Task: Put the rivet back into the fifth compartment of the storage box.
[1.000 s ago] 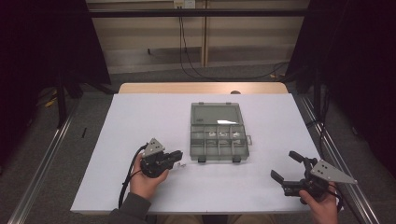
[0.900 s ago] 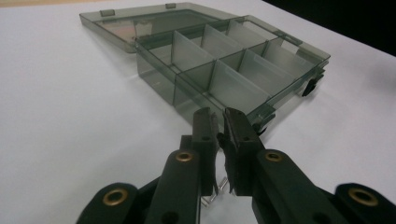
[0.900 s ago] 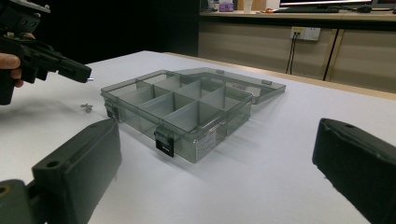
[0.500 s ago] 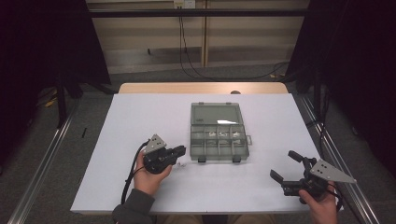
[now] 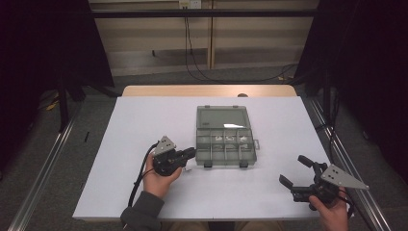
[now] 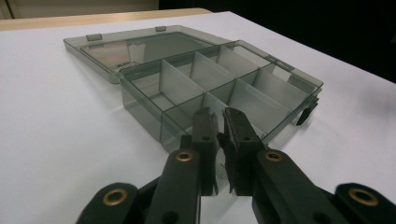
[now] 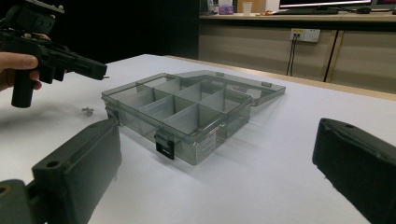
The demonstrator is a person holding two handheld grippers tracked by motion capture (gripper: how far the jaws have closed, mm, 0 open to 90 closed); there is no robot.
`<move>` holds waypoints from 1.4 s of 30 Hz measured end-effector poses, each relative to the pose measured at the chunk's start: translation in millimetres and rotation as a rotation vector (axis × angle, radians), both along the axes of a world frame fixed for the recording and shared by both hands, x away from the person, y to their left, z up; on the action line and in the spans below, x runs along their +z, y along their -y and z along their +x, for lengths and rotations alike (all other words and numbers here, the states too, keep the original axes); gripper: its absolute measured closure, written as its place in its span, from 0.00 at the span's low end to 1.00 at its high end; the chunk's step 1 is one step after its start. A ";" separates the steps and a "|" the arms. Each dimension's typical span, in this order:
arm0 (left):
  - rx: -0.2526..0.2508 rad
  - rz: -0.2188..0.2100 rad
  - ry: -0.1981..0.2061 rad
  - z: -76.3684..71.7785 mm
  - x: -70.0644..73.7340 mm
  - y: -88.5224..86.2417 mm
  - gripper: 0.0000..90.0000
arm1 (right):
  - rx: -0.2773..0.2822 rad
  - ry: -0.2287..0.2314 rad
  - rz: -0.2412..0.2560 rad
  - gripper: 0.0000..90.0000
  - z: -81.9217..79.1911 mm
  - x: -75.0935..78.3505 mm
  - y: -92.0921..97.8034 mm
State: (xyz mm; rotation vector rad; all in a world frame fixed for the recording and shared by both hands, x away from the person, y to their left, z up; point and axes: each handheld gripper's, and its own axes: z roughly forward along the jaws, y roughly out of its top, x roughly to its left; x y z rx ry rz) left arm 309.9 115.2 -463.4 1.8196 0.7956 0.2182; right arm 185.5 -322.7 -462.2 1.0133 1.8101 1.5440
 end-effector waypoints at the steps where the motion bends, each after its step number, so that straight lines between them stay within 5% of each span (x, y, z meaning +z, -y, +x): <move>1: 0.000 0.000 0.000 0.0 0.0 0.0 0.93 | 0.000 0.000 0.000 0.01 0.0 0.0 0.0; 42: -0.051 0.014 0.008 12.1 -10.8 23.4 0.92 | -0.015 -0.001 0.010 0.01 -5.4 0.0 5.6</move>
